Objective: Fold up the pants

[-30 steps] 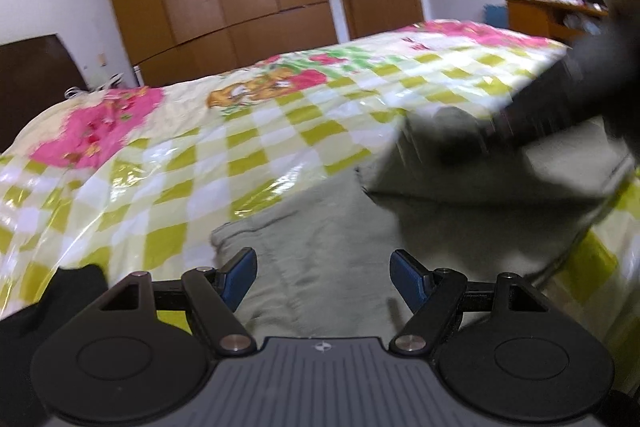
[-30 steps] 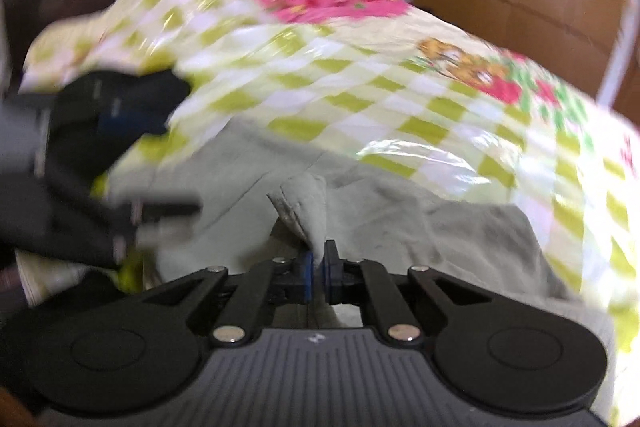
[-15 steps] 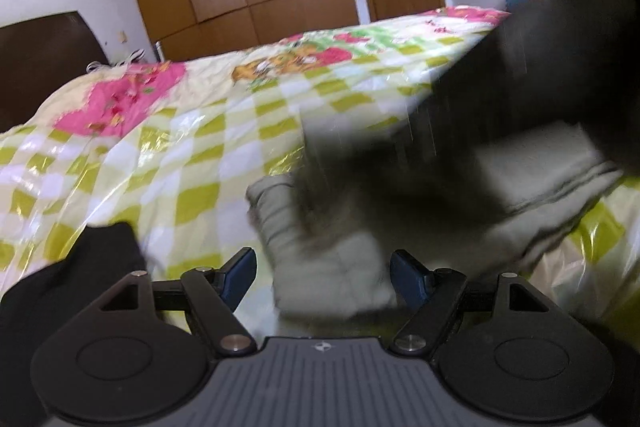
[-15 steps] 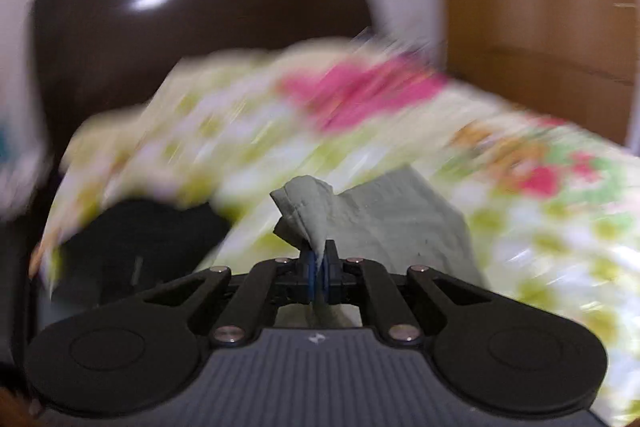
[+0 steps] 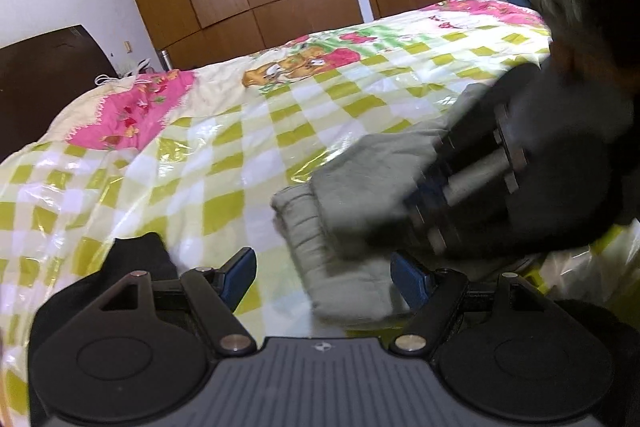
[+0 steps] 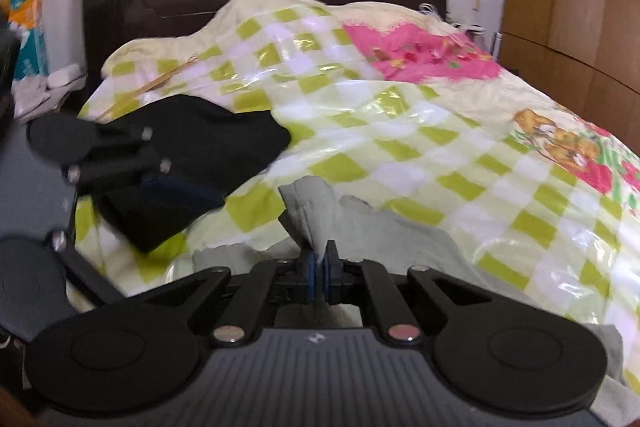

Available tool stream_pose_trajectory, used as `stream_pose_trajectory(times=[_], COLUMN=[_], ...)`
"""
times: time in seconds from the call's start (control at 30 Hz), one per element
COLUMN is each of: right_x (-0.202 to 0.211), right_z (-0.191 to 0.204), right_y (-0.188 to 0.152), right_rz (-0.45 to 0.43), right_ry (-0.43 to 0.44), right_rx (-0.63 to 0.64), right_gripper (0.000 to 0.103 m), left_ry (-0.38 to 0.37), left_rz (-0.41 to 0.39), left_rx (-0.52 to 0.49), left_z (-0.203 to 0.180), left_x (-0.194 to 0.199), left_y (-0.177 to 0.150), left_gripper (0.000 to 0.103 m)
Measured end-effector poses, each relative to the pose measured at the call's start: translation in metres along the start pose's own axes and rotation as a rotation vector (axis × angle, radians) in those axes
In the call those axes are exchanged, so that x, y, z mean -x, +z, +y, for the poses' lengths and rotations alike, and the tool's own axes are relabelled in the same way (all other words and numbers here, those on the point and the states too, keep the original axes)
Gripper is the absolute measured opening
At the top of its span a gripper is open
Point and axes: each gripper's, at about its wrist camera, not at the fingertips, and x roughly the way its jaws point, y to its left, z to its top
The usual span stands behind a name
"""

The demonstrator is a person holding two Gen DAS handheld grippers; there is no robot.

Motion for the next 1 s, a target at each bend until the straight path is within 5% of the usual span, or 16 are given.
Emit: stream_pose_trajectory(times=[0.1, 0.3, 0.5, 0.63, 0.8, 0.9, 1.0], right_x=[-0.017, 0.031, 0.125, 0.158, 0.154, 0.149, 0.144], right_z=[0.005, -0.018, -0.106, -0.168, -0.211, -0.217, -0.23], right_y=[-0.009, -0.013, -0.059, -0.123, -0.179, -0.19, -0.199], right_rz=[0.098, 0.013, 0.021, 0.126, 0.128, 0.123, 0.085], right_ry=[0.071, 0.063, -0.214, -0.381, -0.214, -0.136, 0.056], right_rx=[-0.003, -0.112, -0.392, -0.636, -0.948, -0.963, -1.076], right_gripper=[0.015, 0.03, 0.039, 0.042, 0.042, 0.042, 0.042], left_ry=[0.015, 0.001, -0.096, -0.173, -0.147, -0.141, -0.129], left_rz=[0.015, -0.033, -0.13, -0.085, 0.095, 0.115, 0.125], left_rx=[-0.002, -0.039, -0.05, -0.068, -0.154, -0.135, -0.13], left_z=[0.003, -0.004, -0.031, -0.059, -0.08, -0.078, -0.081], left_x=[0.002, 0.006, -0.021, -0.068, -0.107, -0.107, -0.11], left_y=[0.001, 0.024, 0.065, 0.078, 0.063, 0.057, 0.061], left_gripper=[0.086, 0.087, 0.091, 0.091, 0.091, 0.093, 0.094])
